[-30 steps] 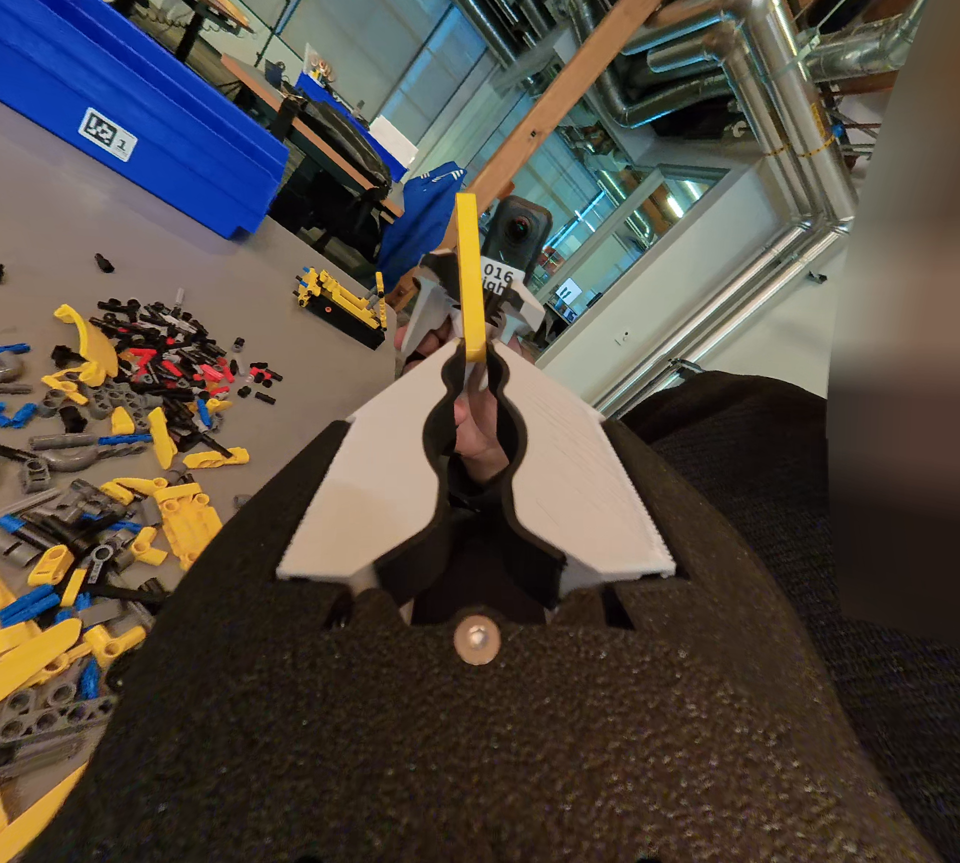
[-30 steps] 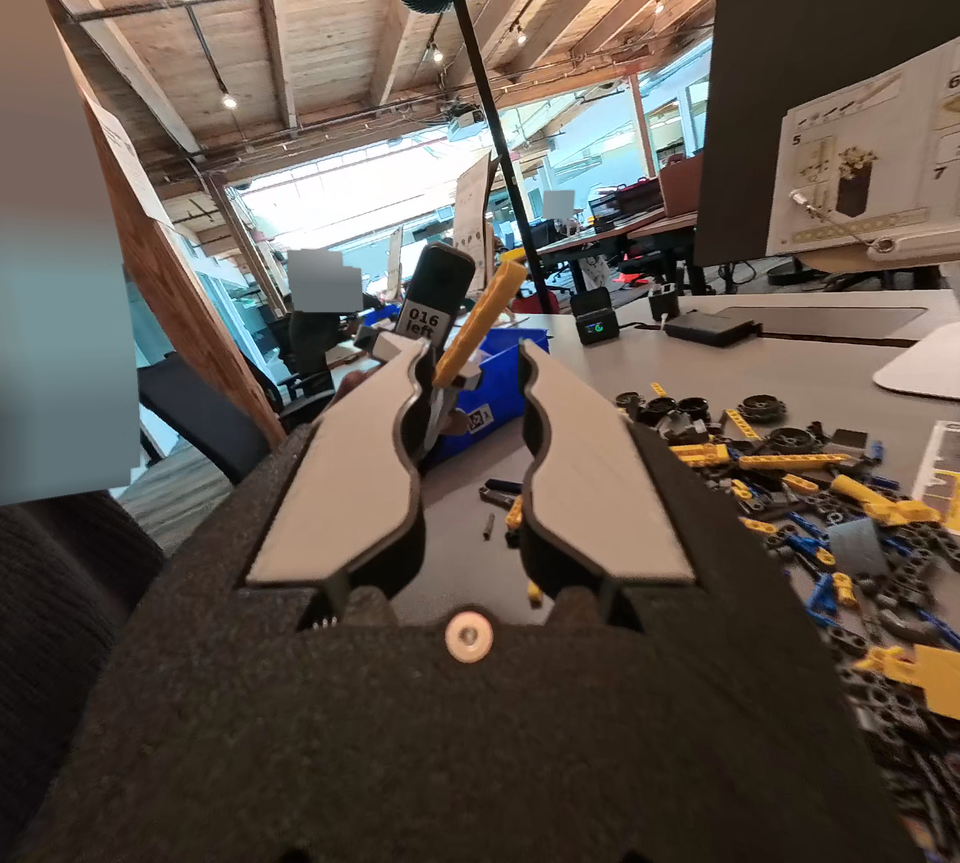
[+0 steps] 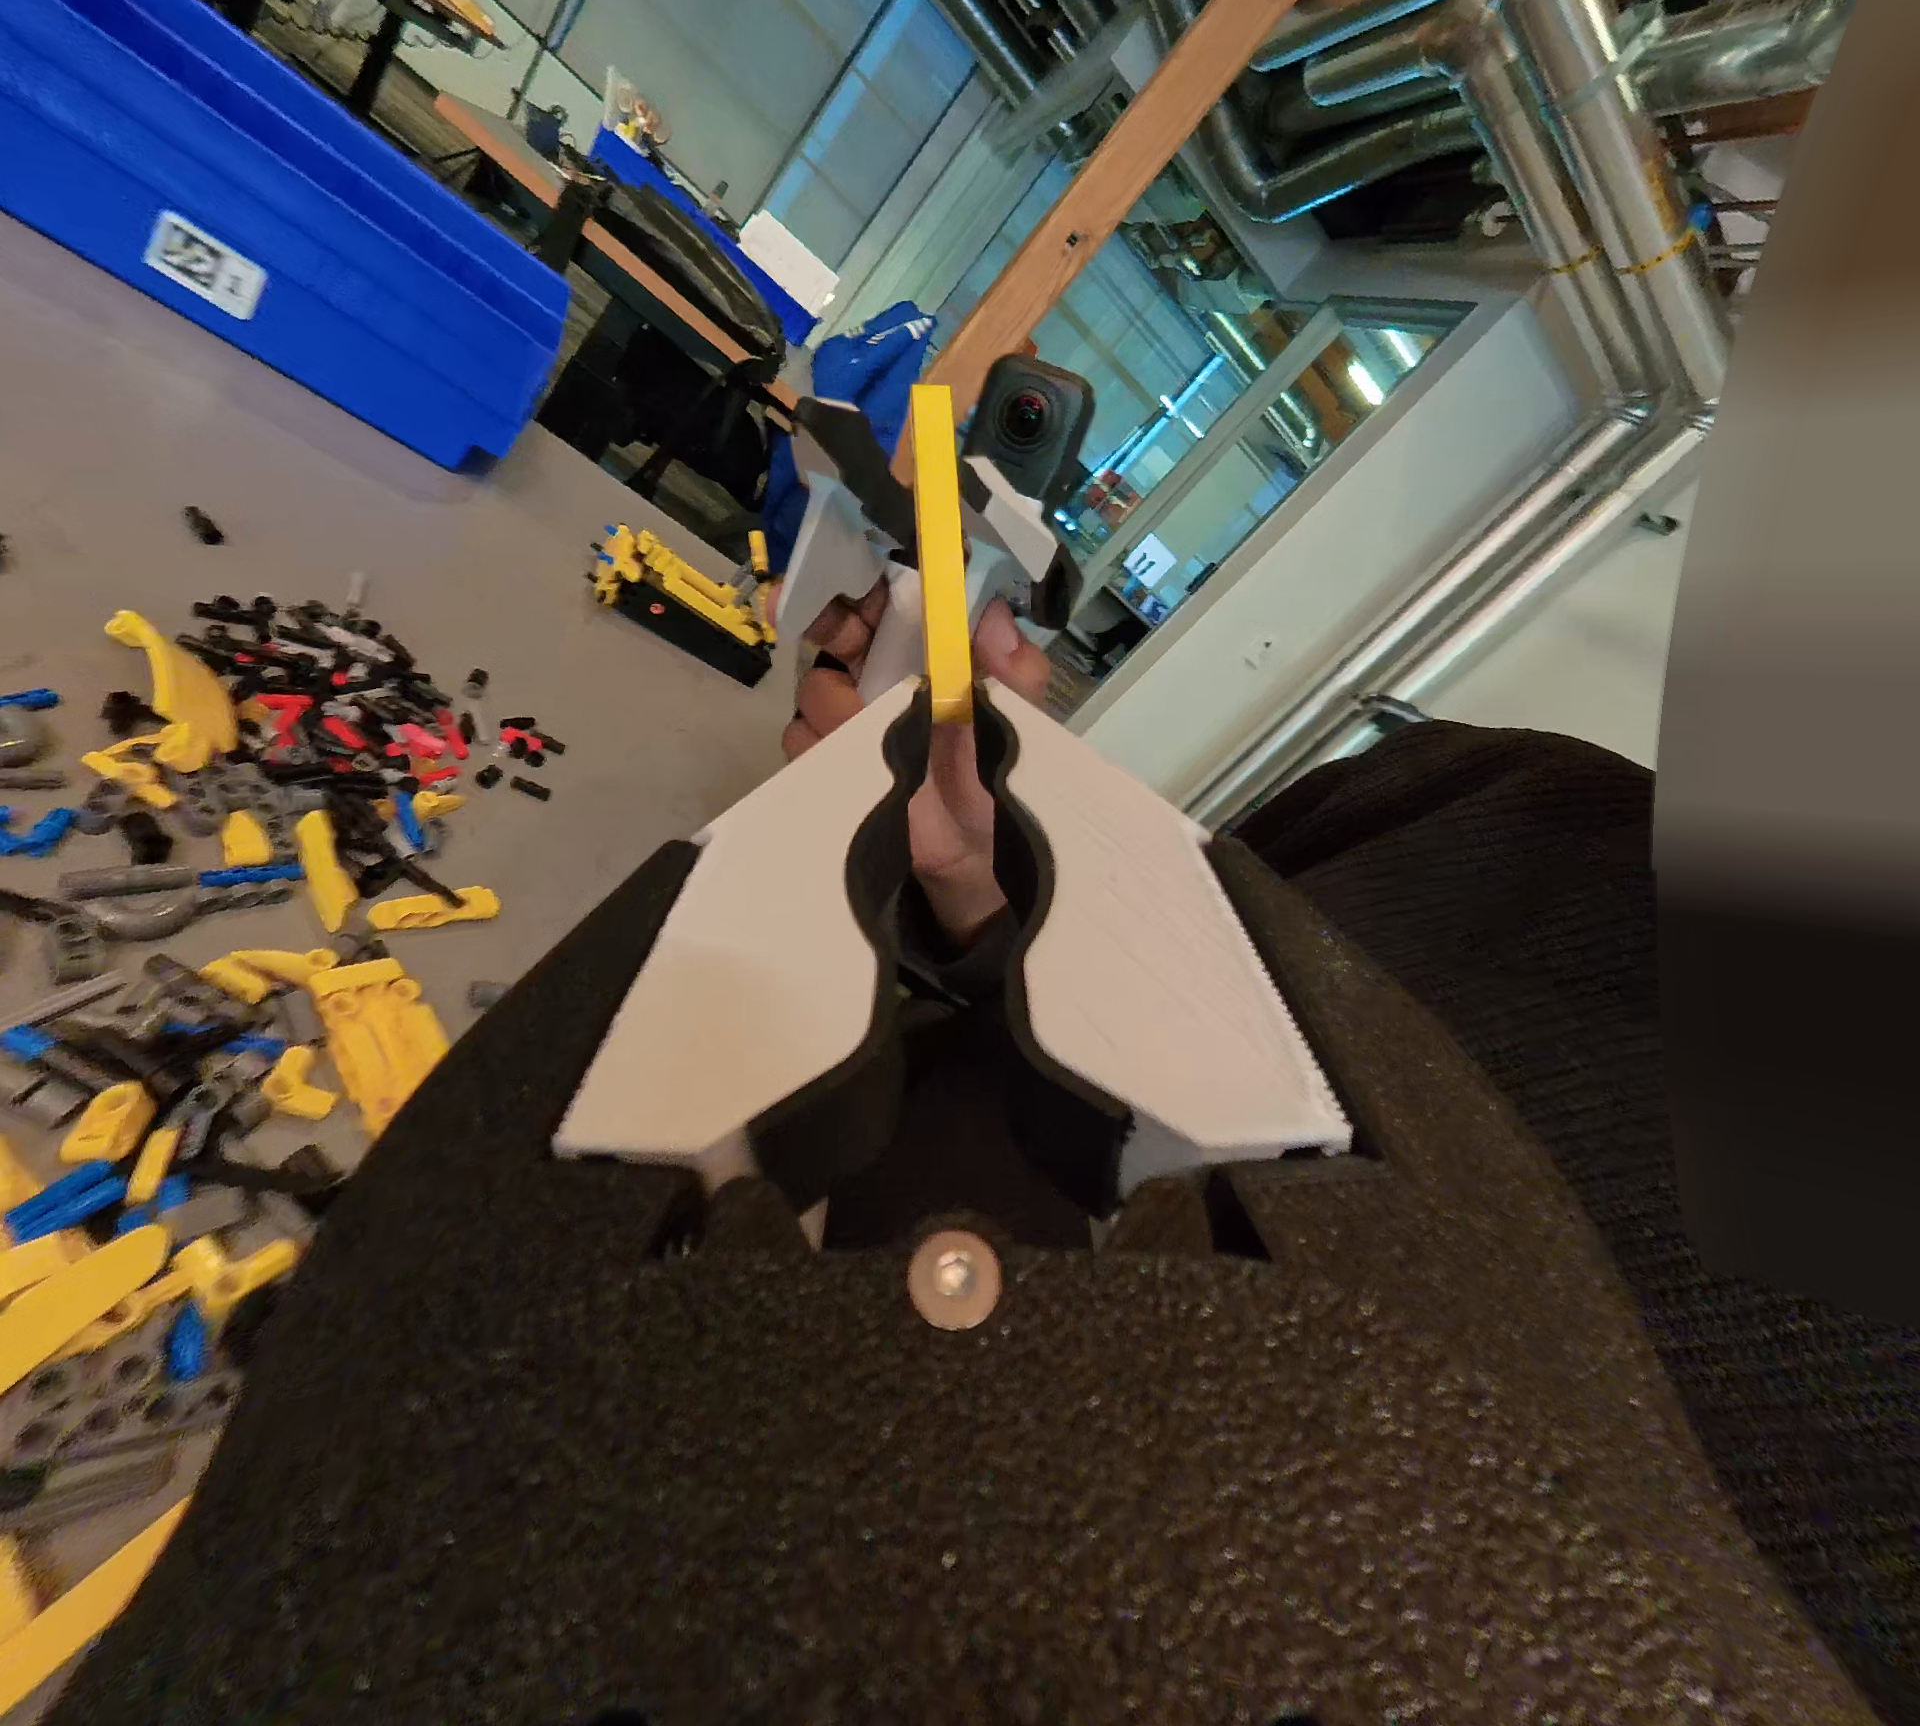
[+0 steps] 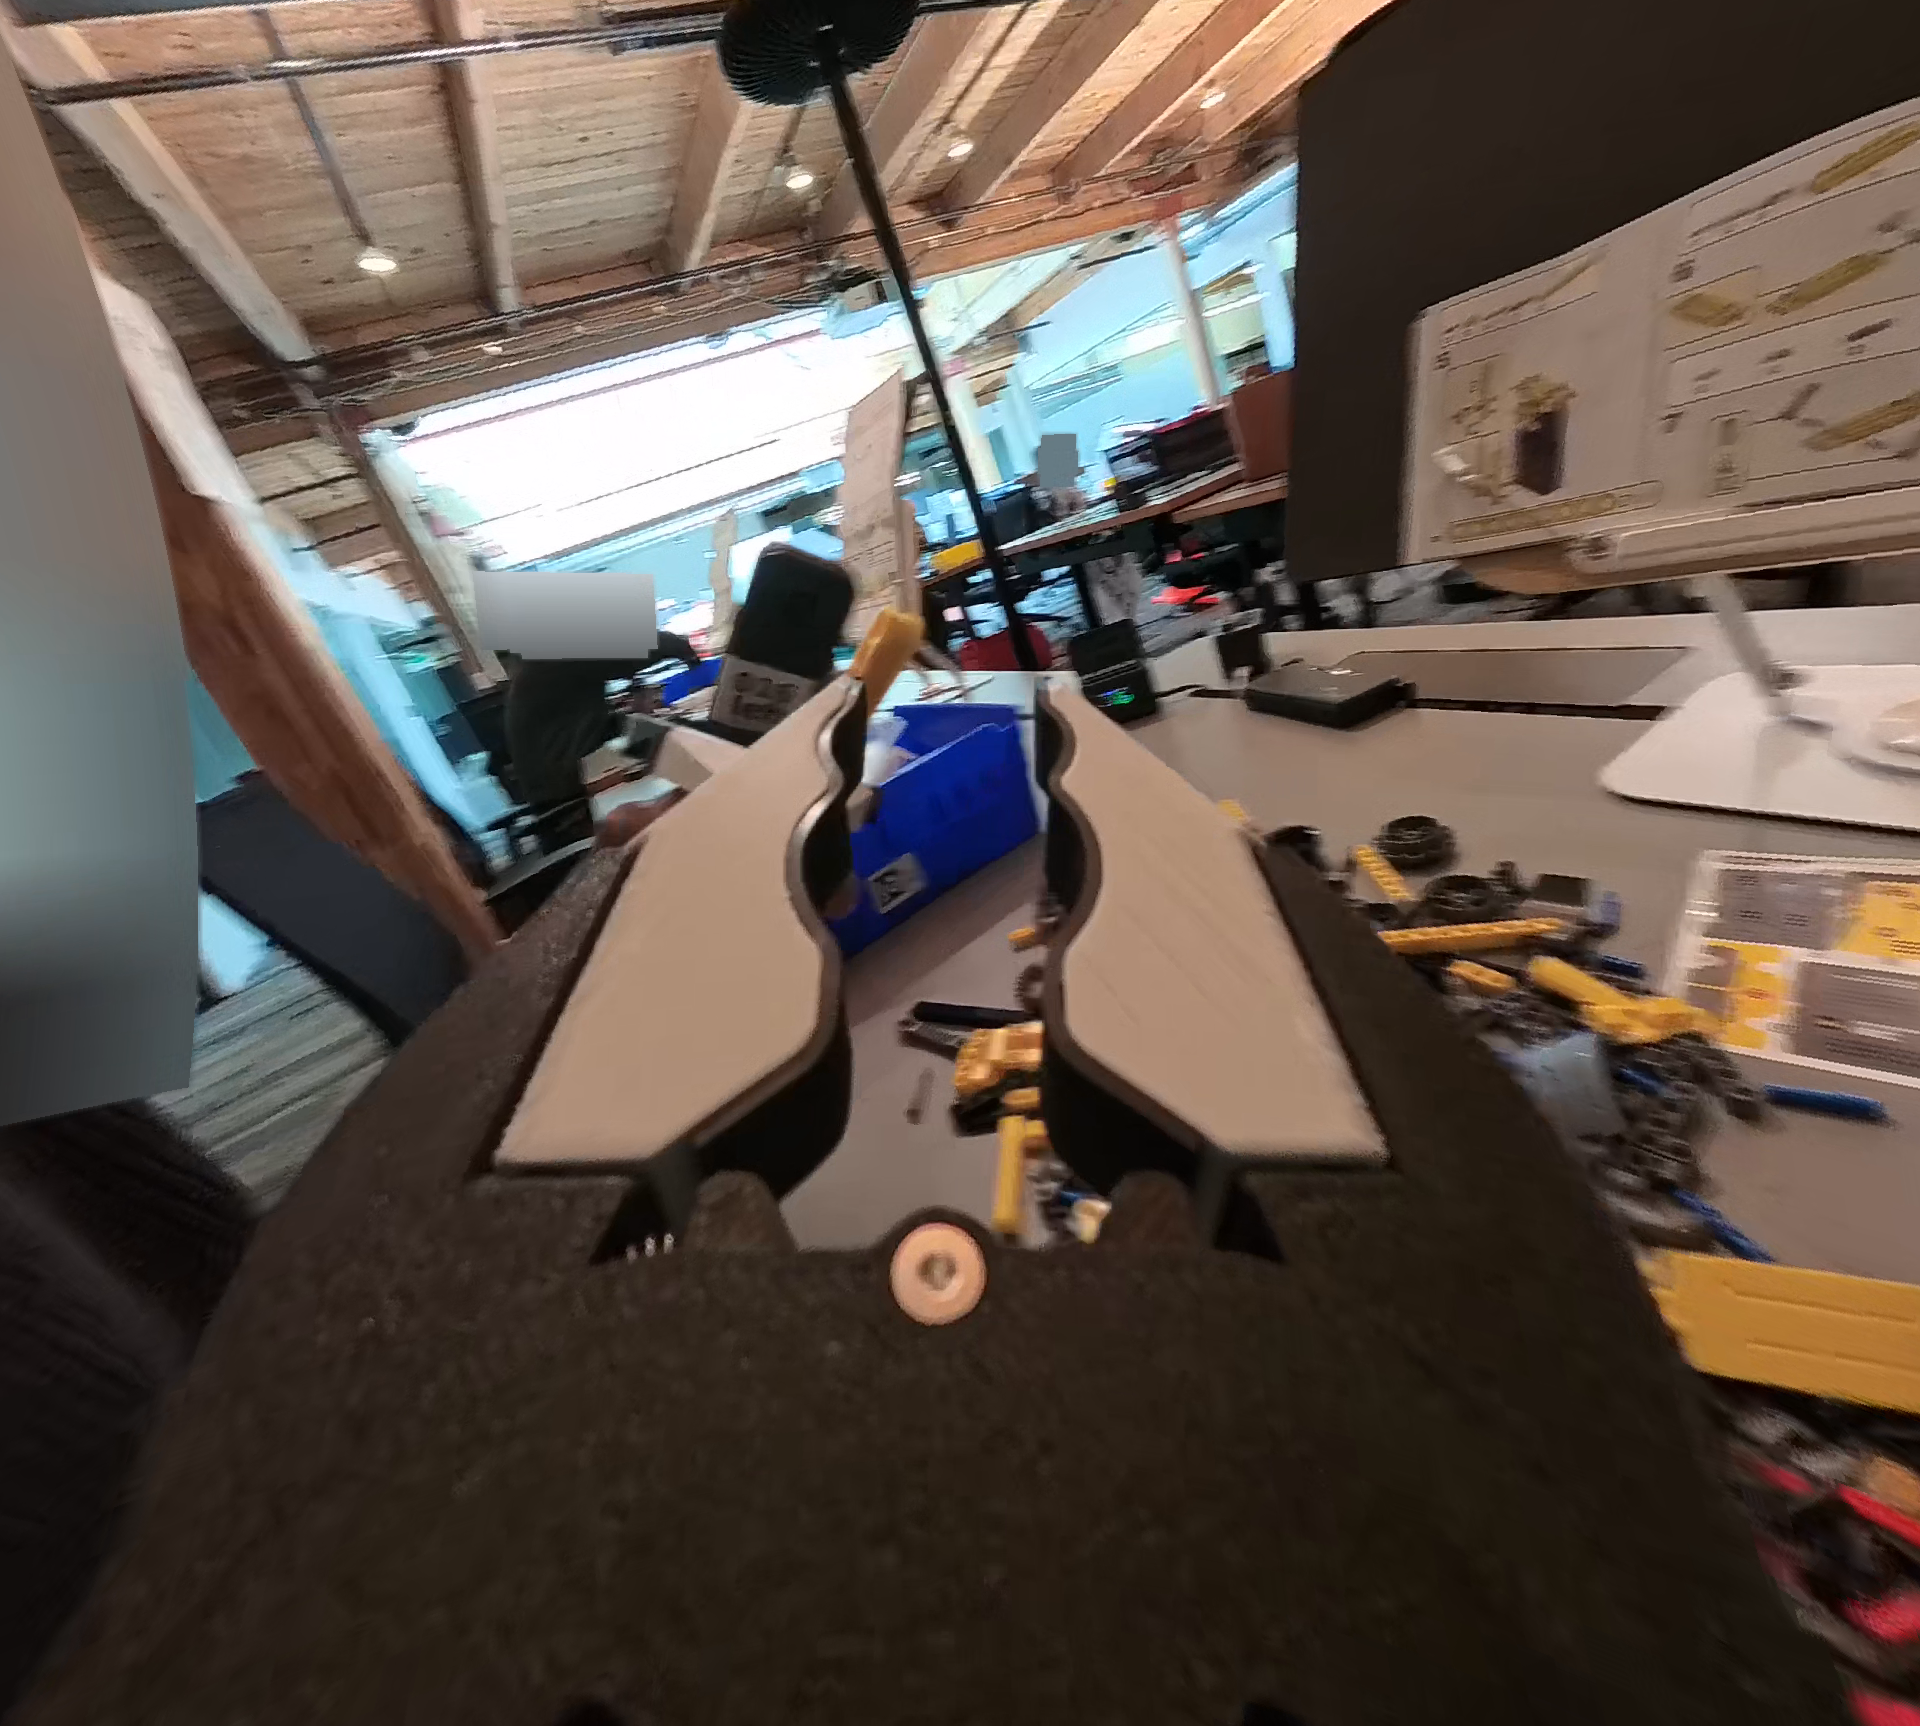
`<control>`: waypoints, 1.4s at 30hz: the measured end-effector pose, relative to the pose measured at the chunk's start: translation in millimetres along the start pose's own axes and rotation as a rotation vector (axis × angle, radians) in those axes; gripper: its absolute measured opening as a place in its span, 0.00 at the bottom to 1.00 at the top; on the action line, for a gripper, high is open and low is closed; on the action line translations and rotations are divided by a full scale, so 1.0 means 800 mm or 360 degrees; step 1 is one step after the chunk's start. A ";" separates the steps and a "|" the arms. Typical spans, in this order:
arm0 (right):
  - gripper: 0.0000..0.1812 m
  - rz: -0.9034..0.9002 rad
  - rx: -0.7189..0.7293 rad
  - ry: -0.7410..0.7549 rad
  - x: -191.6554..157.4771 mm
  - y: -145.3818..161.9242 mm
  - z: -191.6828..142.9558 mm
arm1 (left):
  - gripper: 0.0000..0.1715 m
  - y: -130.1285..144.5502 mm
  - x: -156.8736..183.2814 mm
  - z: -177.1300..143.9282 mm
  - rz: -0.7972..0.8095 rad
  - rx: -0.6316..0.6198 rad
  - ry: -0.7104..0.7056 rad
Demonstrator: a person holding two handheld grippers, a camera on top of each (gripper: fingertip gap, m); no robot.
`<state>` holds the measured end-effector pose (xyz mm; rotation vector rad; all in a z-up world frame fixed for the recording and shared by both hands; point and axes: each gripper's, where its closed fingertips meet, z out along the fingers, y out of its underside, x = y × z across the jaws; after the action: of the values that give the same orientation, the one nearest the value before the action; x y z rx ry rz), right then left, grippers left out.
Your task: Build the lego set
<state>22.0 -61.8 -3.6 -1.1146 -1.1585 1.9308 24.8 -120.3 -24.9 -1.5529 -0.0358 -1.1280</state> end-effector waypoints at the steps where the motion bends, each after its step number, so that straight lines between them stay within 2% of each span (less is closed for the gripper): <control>1: 0.17 -0.0034 -0.0007 0.0067 0.010 0.000 -0.004 | 0.04 -0.002 -0.005 -0.007 0.0015 0.0006 -0.0048; 4: 0.12 -0.0340 -0.0209 0.0342 0.052 0.029 -0.019 | 0.04 -0.015 -0.047 -0.056 0.0082 0.0076 -0.0419; 8: 0.11 -0.0629 -0.0527 0.0556 0.091 0.091 -0.056 | 0.04 -0.029 -0.111 -0.163 0.0099 0.0214 -0.1067; 11: 0.11 -0.1060 -0.0732 0.0740 0.117 0.116 -0.090 | 0.04 -0.022 -0.146 -0.233 0.0106 0.0191 -0.1508; 13: 0.08 -0.1277 -0.0824 0.0819 0.128 0.127 -0.105 | 0.04 -0.012 -0.162 -0.257 0.0091 0.0128 -0.1669; 17: 0.00 -0.1552 -0.0817 0.0885 0.132 0.126 -0.104 | 0.04 0.006 -0.190 -0.257 0.0041 0.0002 -0.1763; 21: 0.00 -0.1786 -0.0990 0.0930 0.141 0.145 -0.099 | 0.04 0.028 -0.224 -0.265 0.0015 -0.0182 -0.1971; 23: 0.00 -0.1908 -0.1057 0.0950 0.144 0.152 -0.098 | 0.04 0.033 -0.233 -0.264 0.0011 -0.0214 -0.1997; 28: 0.00 -0.2101 -0.1024 0.1073 0.151 0.143 -0.100 | 0.04 0.032 -0.239 -0.265 0.0002 -0.0173 -0.1984; 31: 0.00 -0.2128 -0.0953 0.1114 0.149 0.134 -0.100 | 0.05 0.014 -0.234 -0.270 0.0082 -0.0050 -0.1997; 36: 0.00 -0.2185 -0.0916 0.1153 0.149 0.128 -0.100 | 0.06 -0.008 -0.224 -0.258 0.0202 0.0145 -0.1864; 42: 0.00 -0.2271 -0.0822 0.1184 0.144 0.119 -0.099 | 0.06 -0.008 -0.233 -0.260 0.0247 0.0149 -0.1895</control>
<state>32.5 22.4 -150.0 -0.6967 -1.3789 0.1118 -207.6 -180.3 -167.6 -1.8904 -0.7329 0.0403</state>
